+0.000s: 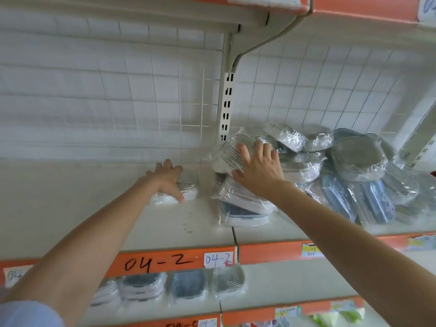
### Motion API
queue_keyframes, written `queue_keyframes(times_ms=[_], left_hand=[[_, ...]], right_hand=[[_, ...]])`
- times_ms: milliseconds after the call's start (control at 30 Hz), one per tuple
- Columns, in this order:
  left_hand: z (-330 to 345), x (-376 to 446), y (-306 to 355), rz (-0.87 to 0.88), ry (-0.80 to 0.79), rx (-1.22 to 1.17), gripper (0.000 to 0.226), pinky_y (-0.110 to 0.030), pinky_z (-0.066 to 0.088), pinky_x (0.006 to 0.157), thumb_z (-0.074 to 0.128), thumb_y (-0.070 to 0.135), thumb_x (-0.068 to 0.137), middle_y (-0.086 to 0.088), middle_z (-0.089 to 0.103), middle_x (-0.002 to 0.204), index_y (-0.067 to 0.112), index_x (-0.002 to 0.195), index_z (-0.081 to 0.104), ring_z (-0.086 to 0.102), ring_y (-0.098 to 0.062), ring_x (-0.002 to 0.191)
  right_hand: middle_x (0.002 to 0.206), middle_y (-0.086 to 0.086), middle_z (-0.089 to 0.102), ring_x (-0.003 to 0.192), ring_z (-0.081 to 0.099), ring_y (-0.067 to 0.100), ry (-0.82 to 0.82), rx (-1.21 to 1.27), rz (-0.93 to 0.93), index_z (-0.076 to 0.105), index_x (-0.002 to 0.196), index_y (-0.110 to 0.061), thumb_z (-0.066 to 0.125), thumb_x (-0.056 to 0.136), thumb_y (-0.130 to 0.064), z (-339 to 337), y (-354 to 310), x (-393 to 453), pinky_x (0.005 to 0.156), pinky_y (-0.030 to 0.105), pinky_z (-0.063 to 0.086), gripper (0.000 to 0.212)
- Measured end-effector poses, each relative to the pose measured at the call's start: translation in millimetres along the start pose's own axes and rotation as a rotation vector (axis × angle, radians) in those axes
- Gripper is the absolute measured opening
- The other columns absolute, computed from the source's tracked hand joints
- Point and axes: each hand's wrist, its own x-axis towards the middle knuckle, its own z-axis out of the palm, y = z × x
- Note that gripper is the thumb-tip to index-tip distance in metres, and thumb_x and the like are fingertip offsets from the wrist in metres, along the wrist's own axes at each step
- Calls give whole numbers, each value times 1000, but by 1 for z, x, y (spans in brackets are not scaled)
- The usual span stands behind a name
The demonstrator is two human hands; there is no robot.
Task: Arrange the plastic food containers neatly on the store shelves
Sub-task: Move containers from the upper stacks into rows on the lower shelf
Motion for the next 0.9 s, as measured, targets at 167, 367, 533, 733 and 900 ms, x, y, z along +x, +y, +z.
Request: queue_keyframes(times_ms=[167, 367, 533, 733, 900], left_hand=[[23, -49, -5, -27, 325, -155, 107, -42, 32, 98, 85, 49, 55, -5, 28, 130, 23, 143, 29, 31, -29, 123], [35, -123, 18, -32, 611, -266, 101, -43, 28, 100, 85, 49, 55, -7, 30, 124, 22, 139, 34, 32, -29, 119], [64, -182, 50, -24, 801, -268, 95, -43, 30, 98, 85, 46, 55, -12, 34, 122, 21, 135, 41, 35, -30, 114], [116, -230, 84, 42, 799, -47, 96, -41, 37, 86, 87, 48, 47, -15, 42, 114, 15, 128, 48, 43, -31, 102], [179, -240, 82, 134, 587, 58, 95, -43, 40, 88, 84, 42, 49, -12, 42, 114, 12, 131, 47, 39, -27, 102]], right_hand=[[131, 21, 35, 117, 38, 35, 171, 44, -92, 24, 141, -11, 58, 82, -48, -12, 0, -21, 100, 46, 32, 77], [133, 15, 39, 120, 38, 31, 173, 143, -238, 17, 147, -1, 68, 73, -44, -16, 0, -78, 105, 40, 27, 99], [133, 13, 37, 121, 35, 29, 81, 122, -347, 16, 146, -1, 60, 76, -46, 1, 4, -140, 107, 38, 22, 95], [125, 18, 50, 113, 49, 34, -16, 158, -424, 41, 136, 4, 77, 60, -36, 33, 12, -207, 101, 41, 37, 93], [110, 19, 61, 97, 62, 34, -39, 168, -490, 57, 120, 6, 83, 44, -39, 74, 13, -242, 87, 39, 50, 93]])
